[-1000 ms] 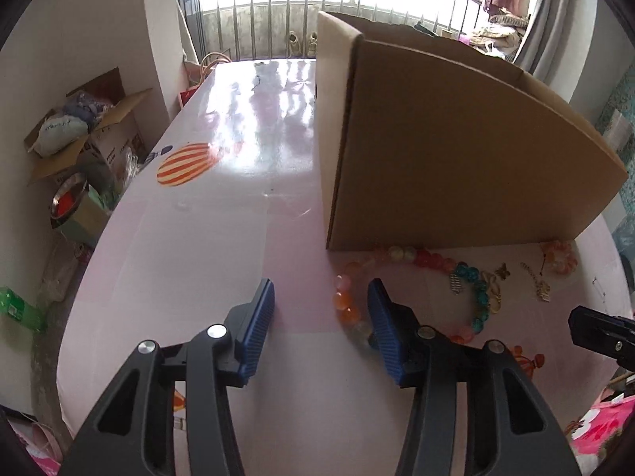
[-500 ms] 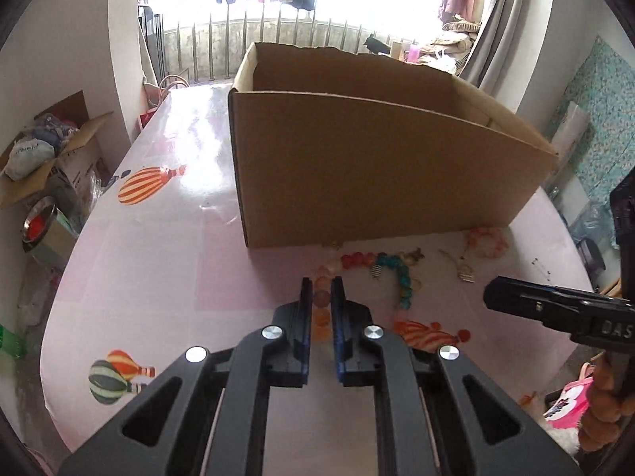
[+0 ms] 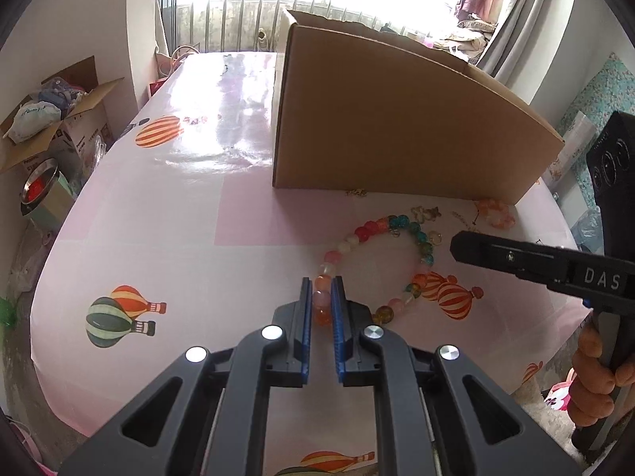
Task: Organize jewelry
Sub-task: 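Move the right gripper to the multicolour bead bracelet and close on it, then carry the bead bracelet into the box and open the right gripper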
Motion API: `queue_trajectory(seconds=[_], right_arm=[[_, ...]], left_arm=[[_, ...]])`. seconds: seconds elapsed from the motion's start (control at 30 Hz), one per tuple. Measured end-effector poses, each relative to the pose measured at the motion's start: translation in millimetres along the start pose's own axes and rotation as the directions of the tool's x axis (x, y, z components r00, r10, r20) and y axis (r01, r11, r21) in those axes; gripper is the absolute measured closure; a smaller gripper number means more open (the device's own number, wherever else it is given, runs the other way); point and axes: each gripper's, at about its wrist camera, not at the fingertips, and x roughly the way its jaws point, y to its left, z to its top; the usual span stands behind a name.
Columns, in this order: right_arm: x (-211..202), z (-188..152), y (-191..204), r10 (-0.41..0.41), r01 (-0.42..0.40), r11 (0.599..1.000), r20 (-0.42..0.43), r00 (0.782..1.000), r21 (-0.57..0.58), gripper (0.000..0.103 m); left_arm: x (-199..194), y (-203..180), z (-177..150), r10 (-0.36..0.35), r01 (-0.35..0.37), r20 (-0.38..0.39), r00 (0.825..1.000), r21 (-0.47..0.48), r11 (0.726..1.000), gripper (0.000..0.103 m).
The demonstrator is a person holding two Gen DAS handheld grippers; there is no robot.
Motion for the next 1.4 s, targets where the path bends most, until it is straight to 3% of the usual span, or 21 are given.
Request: queue_trajectory(seconds=[0.27,0.63,0.9,1.1,1.23,1.4], right_arm=[[21.4,14.5,20.3,-0.084,0.077,0.981,-0.032,0.996,-0.178,0.081],[39.8,12.8,38.6,-0.189,0.159,0.920,-0.051,0.981,-0.357,0.096],[6.8,8.1,29.1,-0.115,0.113,0.952,0.007,0.993,-0.283,0.096],[-31.0,7.7,28.0,-0.068,0.085,0.964,0.073,0.995,-0.252,0.096],[-62.1,19.6,38.3,-0.036,0.073,0.963,0.144,0.989,-0.258,0.096],[-98.3,43.9,48.3,0.006,0.069,0.953,0.245,0.969,-0.296,0.096]], left_arm=[[-2.1,8.8,-3.1,-0.008,0.008,0.007,1.000,0.005,1.000,0.094],[0.1,8.0,-1.0,0.010,-0.011,0.024,1.000,0.024,1.000,0.094],[-12.3,6.1,4.9,0.003,-0.005,0.056,0.998,0.025,1.000,0.094],[-40.6,-6.3,18.4,-0.024,0.016,0.129,0.991,0.064,0.998,0.094],[-66.4,-14.4,38.6,-0.079,0.064,0.192,0.978,0.086,0.994,0.094],[-95.0,-25.7,83.4,-0.145,0.108,0.281,0.949,0.141,0.984,0.094]])
